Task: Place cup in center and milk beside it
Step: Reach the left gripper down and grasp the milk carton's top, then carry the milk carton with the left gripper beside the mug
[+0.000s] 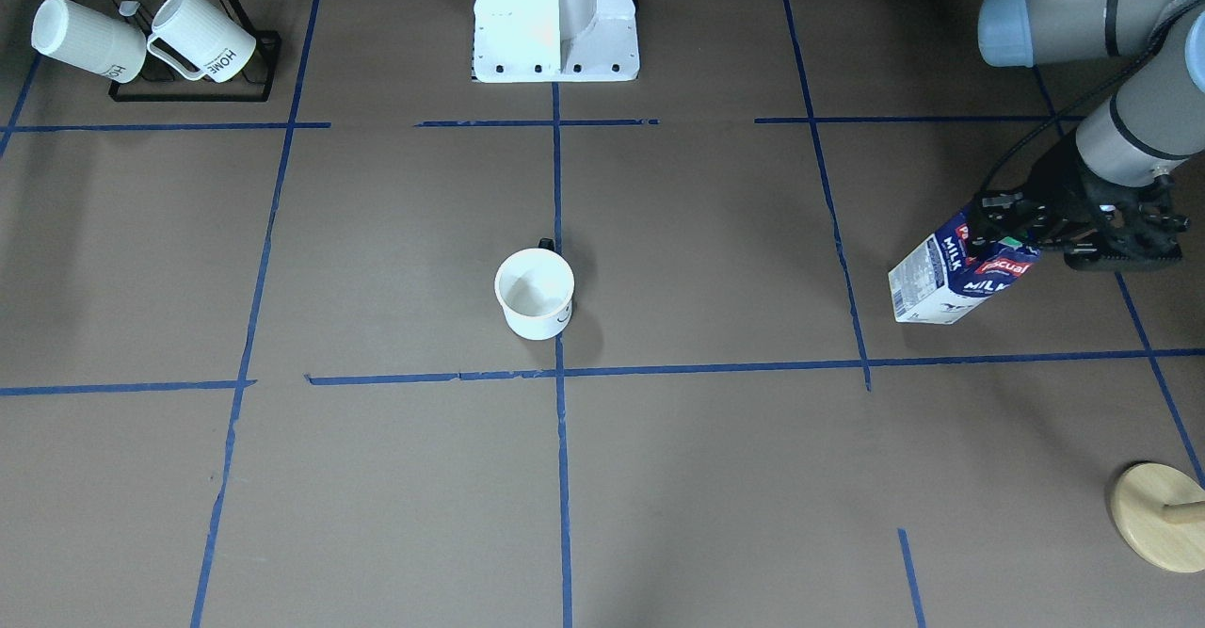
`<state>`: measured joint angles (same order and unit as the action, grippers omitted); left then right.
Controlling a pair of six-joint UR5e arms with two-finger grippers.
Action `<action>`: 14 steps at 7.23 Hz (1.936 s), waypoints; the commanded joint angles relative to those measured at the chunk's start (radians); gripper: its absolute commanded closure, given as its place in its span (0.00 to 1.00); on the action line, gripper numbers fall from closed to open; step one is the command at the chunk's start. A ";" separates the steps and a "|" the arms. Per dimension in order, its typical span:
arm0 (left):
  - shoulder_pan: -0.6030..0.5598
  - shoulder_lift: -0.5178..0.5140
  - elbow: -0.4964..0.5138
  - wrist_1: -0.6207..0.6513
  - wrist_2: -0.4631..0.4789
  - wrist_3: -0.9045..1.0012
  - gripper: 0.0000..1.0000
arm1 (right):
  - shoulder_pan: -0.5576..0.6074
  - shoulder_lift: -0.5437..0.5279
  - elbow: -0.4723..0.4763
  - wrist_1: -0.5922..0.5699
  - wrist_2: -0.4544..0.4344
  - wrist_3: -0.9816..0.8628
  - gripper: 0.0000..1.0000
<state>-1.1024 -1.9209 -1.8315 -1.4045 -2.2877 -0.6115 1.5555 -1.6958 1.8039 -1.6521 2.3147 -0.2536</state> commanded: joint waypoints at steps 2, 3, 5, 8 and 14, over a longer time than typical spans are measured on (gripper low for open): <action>0.210 -0.282 0.046 0.102 0.067 -0.309 0.74 | 0.000 -0.001 0.005 0.000 0.003 0.028 0.00; 0.284 -0.399 0.130 0.098 0.114 -0.394 0.74 | 0.000 -0.001 0.002 0.000 0.002 0.030 0.00; 0.332 -0.563 0.253 0.093 0.114 -0.471 0.73 | 0.000 -0.001 -0.001 0.000 0.003 0.030 0.00; 0.415 -0.584 0.308 0.055 0.206 -0.481 0.71 | 0.000 -0.004 -0.003 -0.002 0.002 0.030 0.00; 0.371 -0.570 0.292 0.031 0.199 -0.440 0.00 | -0.002 -0.002 -0.005 -0.002 0.003 0.031 0.00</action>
<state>-0.7030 -2.4935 -1.5264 -1.3863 -2.0816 -1.0793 1.5551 -1.6983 1.8001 -1.6536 2.3178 -0.2229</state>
